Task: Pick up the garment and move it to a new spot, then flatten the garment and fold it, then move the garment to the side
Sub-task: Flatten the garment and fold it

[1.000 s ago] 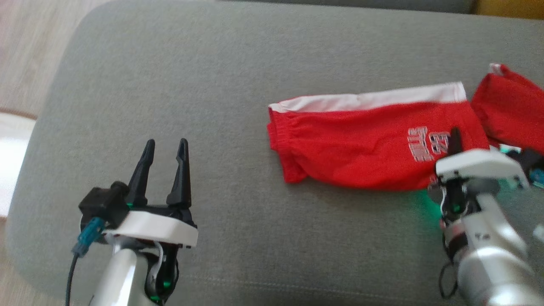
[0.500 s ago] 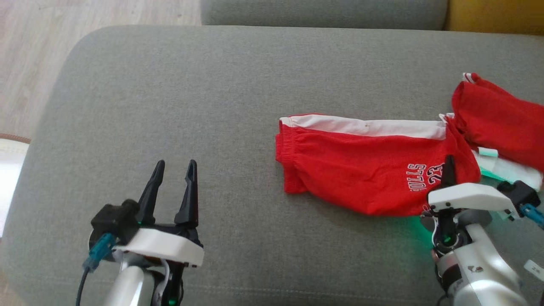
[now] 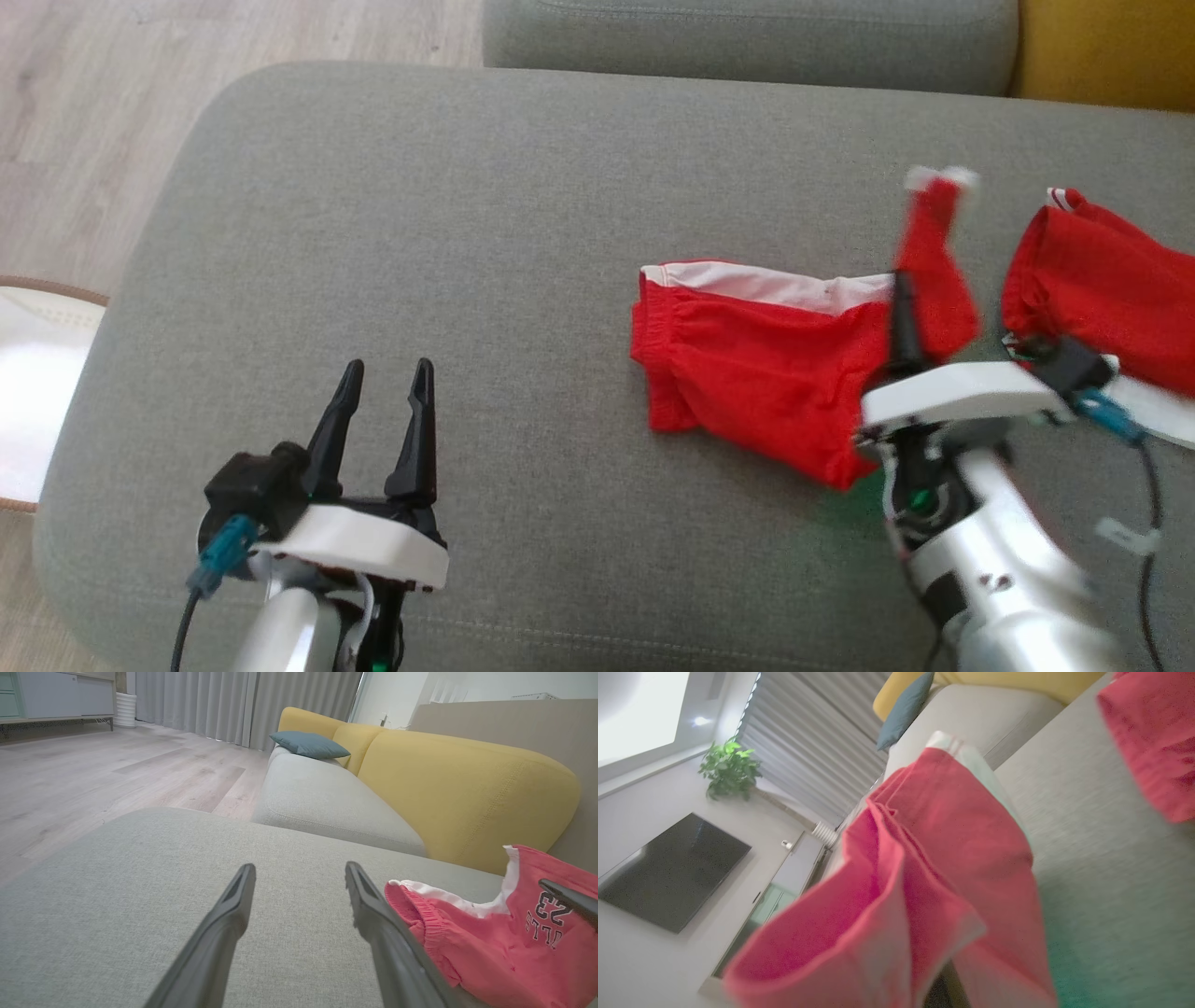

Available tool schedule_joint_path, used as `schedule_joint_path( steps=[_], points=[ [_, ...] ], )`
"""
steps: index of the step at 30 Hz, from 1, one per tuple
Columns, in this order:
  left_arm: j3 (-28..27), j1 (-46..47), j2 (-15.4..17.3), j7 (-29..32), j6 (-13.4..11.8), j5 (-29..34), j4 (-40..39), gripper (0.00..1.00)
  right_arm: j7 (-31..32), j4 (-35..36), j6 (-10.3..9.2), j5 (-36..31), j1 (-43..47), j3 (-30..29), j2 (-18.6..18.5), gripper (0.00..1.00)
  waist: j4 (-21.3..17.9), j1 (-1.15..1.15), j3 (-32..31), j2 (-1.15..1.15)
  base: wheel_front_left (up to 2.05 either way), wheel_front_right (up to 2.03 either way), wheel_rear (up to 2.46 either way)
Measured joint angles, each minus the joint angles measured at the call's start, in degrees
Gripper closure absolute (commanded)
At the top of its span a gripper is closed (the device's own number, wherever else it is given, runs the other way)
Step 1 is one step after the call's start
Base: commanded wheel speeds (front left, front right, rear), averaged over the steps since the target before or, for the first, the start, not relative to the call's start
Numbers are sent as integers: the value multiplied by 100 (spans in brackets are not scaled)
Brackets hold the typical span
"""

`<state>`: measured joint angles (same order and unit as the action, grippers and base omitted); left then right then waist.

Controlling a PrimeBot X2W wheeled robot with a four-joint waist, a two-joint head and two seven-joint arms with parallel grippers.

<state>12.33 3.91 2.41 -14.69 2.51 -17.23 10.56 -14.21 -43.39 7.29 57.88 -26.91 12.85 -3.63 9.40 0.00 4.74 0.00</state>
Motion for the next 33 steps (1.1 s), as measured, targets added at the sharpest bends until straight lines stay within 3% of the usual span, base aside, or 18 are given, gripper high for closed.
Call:
schedule_joint_path(
  steps=[5, 9, 16, 25, 26, 27, 33],
  points=[
    [9, -4, 1, -1, -48, -1, 33, 0, 0, 411, 1, 122, 219, 1016, 3, 100, 66, 0, -88, 0, 0, 0, 0],
    [10, -13, 1, 0, -49, -3, 67, 0, 0, 474, 0, 240, 281, 1437, 2, 100, 108, 0, -119, 0, 0, 0, 0],
    [56, -14, 1, -1, -57, -37, 74, 0, 0, 400, 0, 461, 273, 2043, 2, 100, 241, 0, -135, 0, 0, 0, 0],
    [215, -14, 4, 0, -99, -118, 97, 0, -1, 44, 0, 394, 21, 2416, 0, 100, 520, 0, -120, 0, 0, 0, 0],
    [225, -14, 4, 0, -100, -118, 100, 0, -1, -31, 0, 365, 21, 2434, 0, 55, 560, 0, -124, 0, 0, 0, 0],
    [233, -14, 4, 0, -102, -119, 105, 0, -1, -113, 0, 342, 22, 2459, -1, 0, 603, 0, -129, 0, 0, 0, 0],
    [235, -21, 4, 0, -153, -156, 123, 0, -1, -275, 0, 337, 24, 2778, -7, 0, 818, 0, -159, 0, 0, 0, 0]
  ],
)
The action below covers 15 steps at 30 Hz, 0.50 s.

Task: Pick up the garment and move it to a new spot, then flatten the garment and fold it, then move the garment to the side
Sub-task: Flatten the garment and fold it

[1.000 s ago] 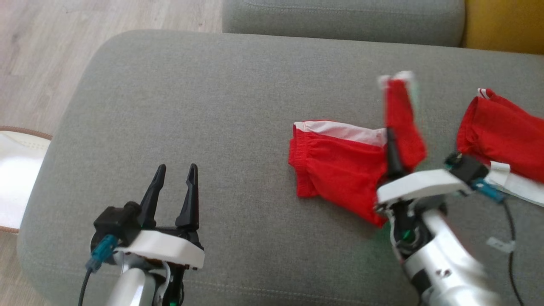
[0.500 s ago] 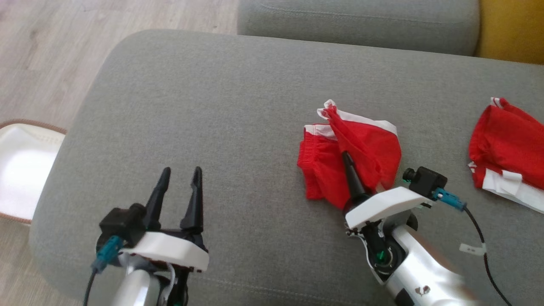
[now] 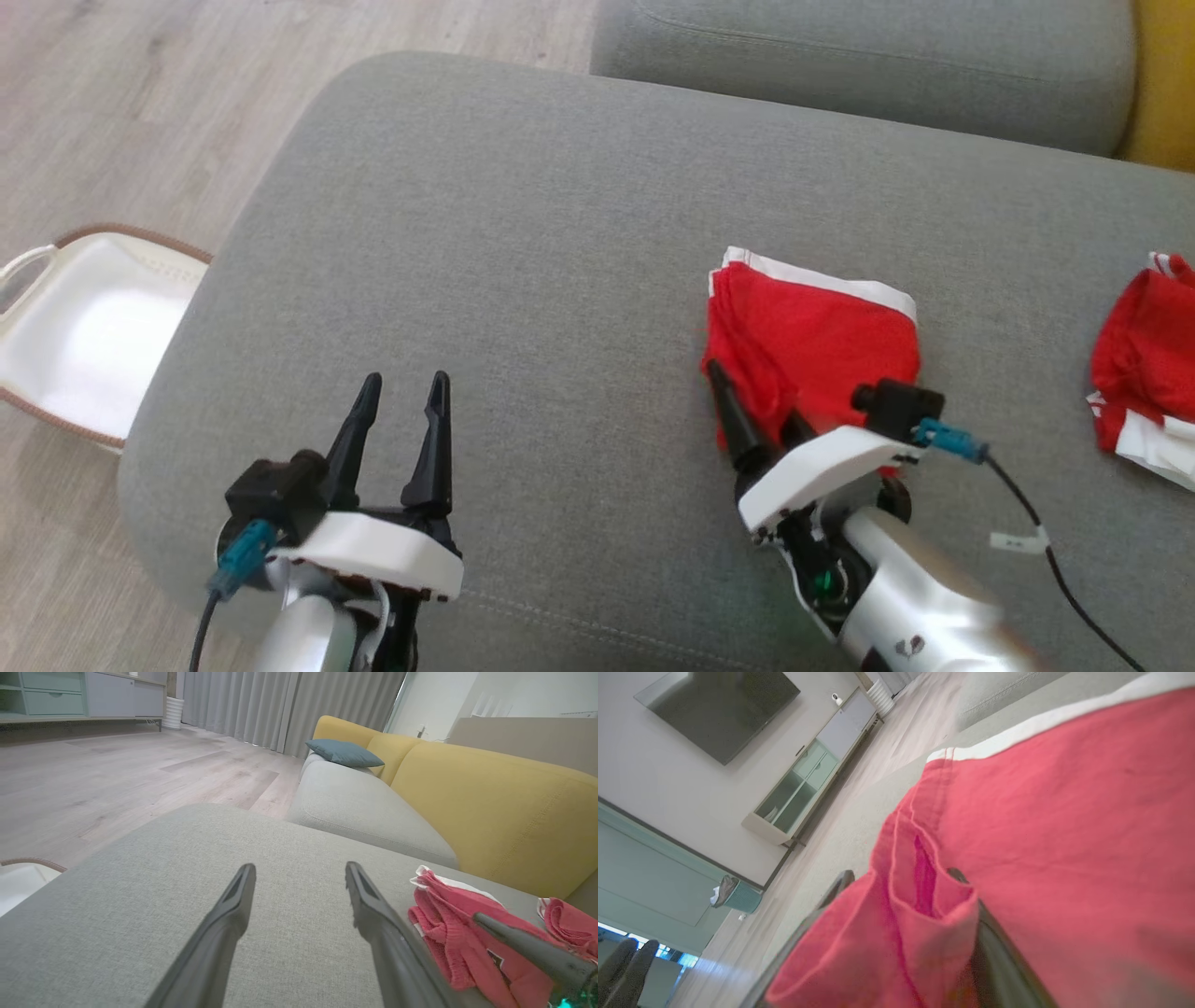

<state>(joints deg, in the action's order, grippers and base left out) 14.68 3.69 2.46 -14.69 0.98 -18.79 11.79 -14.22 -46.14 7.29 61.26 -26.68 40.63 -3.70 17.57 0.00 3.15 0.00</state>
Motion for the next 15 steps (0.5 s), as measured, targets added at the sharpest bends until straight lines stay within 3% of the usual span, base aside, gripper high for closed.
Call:
schedule_joint_path(
  steps=[15],
  points=[
    [-25, -7, 0, 0, -47, 0, 12, 0, 2, -162, 0, 294, -248, 1209, -1, 0, -123, 0, -26, 0, 0, 0, 0]
  ],
)
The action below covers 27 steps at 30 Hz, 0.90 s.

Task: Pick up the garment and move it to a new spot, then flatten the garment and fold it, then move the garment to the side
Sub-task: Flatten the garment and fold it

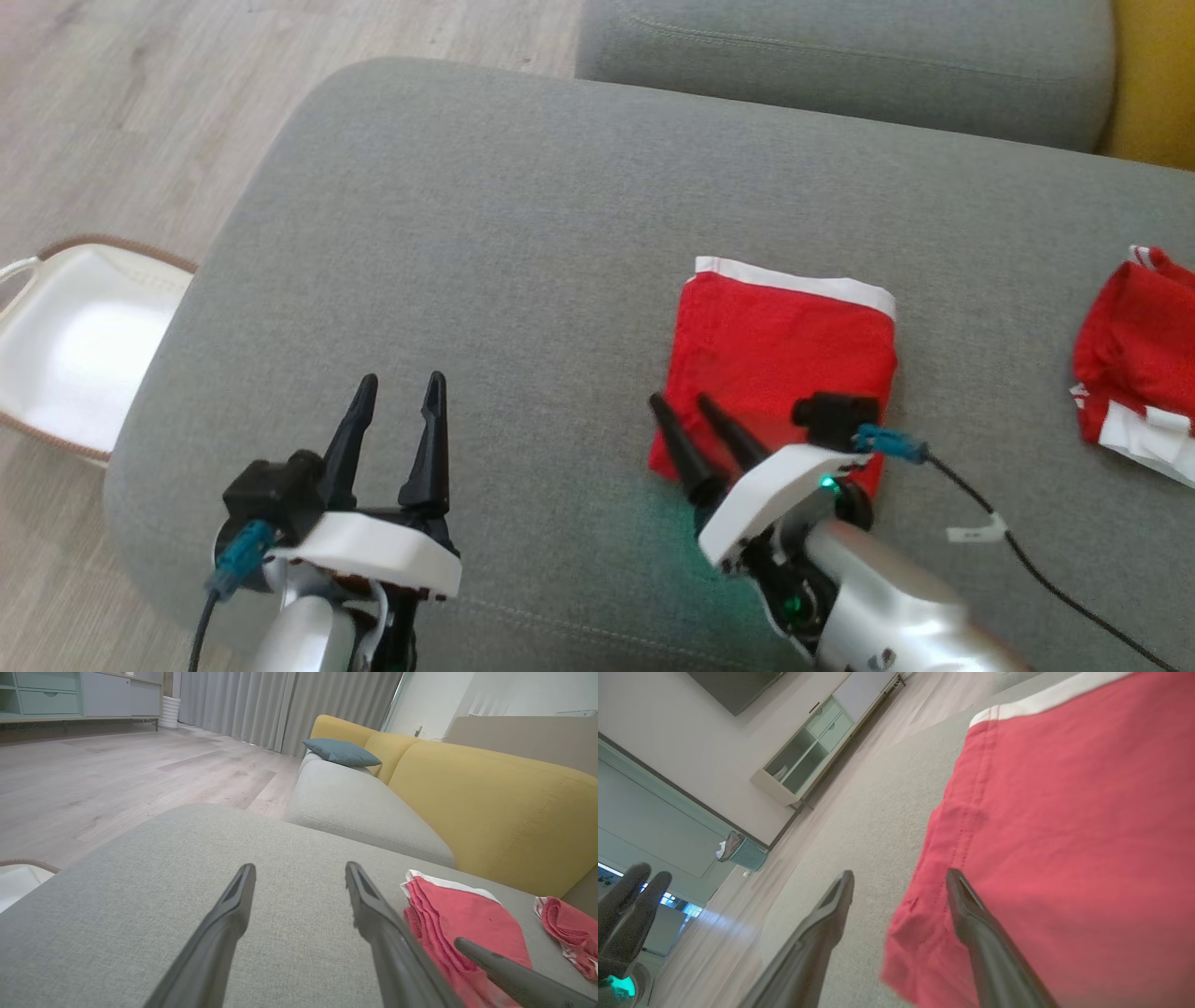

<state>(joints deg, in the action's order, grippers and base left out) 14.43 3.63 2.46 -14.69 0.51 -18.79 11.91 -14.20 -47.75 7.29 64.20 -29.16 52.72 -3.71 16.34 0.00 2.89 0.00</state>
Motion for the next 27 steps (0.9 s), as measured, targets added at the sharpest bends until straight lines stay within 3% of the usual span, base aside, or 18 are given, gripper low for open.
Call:
schedule_joint_path(
  steps=[11, 16, 20, 27],
  points=[
    [-68, -36, 1, 0, -8, 0, -23, 0, 110, 168, 0, 452, 1, 600, -2, 0, -339, 0, -120, 0, 0, 0, 0],
    [-145, -138, 0, 0, -9, 4, -41, 0, 51, 259, 1, 471, -43, 553, 0, 0, -552, 0, -204, 0, 0, 0, 0],
    [-240, -138, 3, 0, -10, 5, -85, 0, 4, 230, 1, 169, -185, 178, -1, 0, -739, 0, -265, 0, 0, 0, 0],
    [-309, -138, 2, -1, -10, 7, -274, 0, -1, 423, 0, -1404, -137, -1354, -90, 0, -1076, 0, -326, 0, 0, 0, 0]
  ],
)
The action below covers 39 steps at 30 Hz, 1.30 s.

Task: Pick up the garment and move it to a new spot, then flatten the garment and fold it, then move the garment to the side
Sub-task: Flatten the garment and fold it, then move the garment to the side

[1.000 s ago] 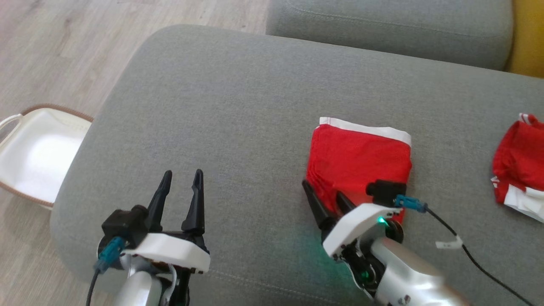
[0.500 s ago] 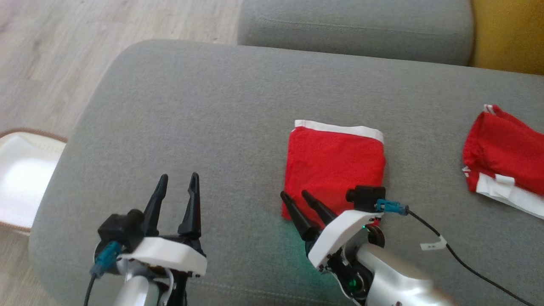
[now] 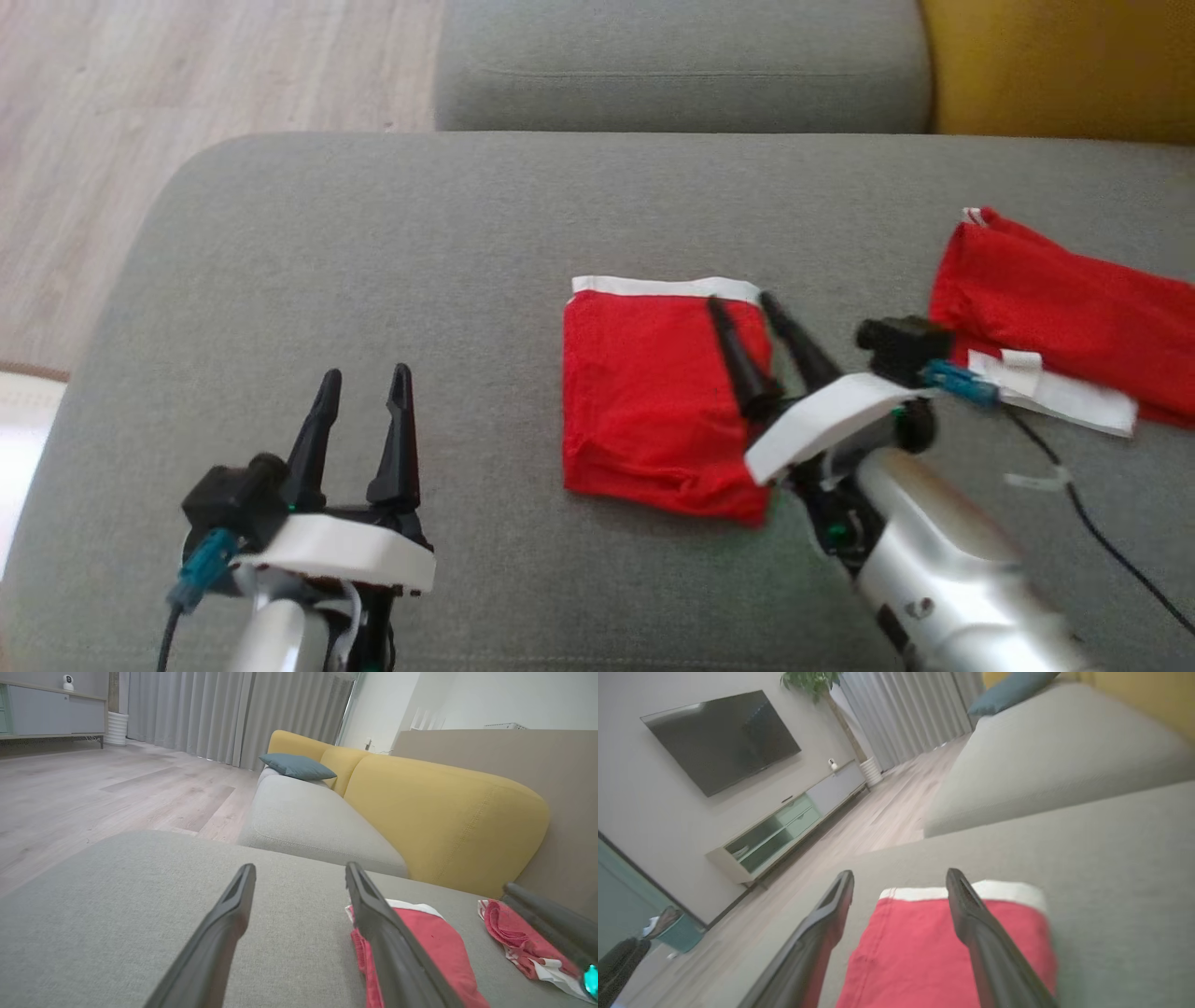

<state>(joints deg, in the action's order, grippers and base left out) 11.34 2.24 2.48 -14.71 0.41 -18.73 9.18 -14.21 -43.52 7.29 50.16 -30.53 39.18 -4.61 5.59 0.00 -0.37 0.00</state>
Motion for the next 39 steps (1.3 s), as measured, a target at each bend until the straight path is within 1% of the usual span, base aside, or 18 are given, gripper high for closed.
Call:
schedule_joint_path(
  steps=[3, 7, 9, 12, 16, 20, 21, 27, 33, 35, 39],
  points=[
    [-43, 0, 0, 0, 1, 1, -69, 0, -1, 274, 1, -818, 260, -788, -29, 0, -133, 0, -4, 0, 0, 0, 0],
    [-48, 7, -1, 0, 2, 1, -181, 0, -10, 679, 1, -1950, 855, -1834, -31, 0, -304, 0, 9, 0, 0, 0, 0],
    [-41, 11, -1, 0, 2, 0, -212, 0, -15, 903, 1, -2368, 1145, -2307, 3, 0, -382, 0, 27, 0, 0, 0, 0],
    [-26, 19, -1, 0, 2, 1, -242, 0, -15, 1244, 0, -3032, 1495, -2788, 38, 0, -494, 0, 71, 0, 0, 0, 0],
    [-24, 30, -1, 0, 2, 1, -265, 0, -16, 1645, 1, -3608, 1788, -3190, 102, 0, -633, 0, 141, 0, 0, 0, 0],
    [-25, 40, -1, 0, 16, 15, -268, 0, -16, 1906, 1, -3399, 1990, -3255, 120, 0, -745, 0, 204, 0, 0, 0, 0],
    [-31, 40, -1, 0, 44, 103, -249, 0, -18, 1970, 1, -3355, 2054, -3242, 134, 0, -799, 0, 220, 0, 0, 0, 0],
    [-60, 43, -1, 0, 62, 110, -208, 0, -16, 2072, 1, -3352, 2075, -3222, 144, 0, -890, 0, 251, 0, 0, 0, 0],
    [-34, 48, -1, 0, 68, 109, -205, 0, -18, 2062, 1, -3360, 2075, -3172, 144, 0, -833, 0, 307, 0, 0, 0, 0],
    [-10, 62, -1, 0, 113, 109, -196, 0, -16, 2005, 0, -3360, 2073, -3089, 144, 0, -782, 0, 356, 0, 0, 0, 0],
    [73, 115, -2, 0, 116, 109, -158, 0, 20, 1874, 0, -3353, 2058, -2905, 147, 0, -686, 0, 454, 0, 0, 0, 0]
  ],
)
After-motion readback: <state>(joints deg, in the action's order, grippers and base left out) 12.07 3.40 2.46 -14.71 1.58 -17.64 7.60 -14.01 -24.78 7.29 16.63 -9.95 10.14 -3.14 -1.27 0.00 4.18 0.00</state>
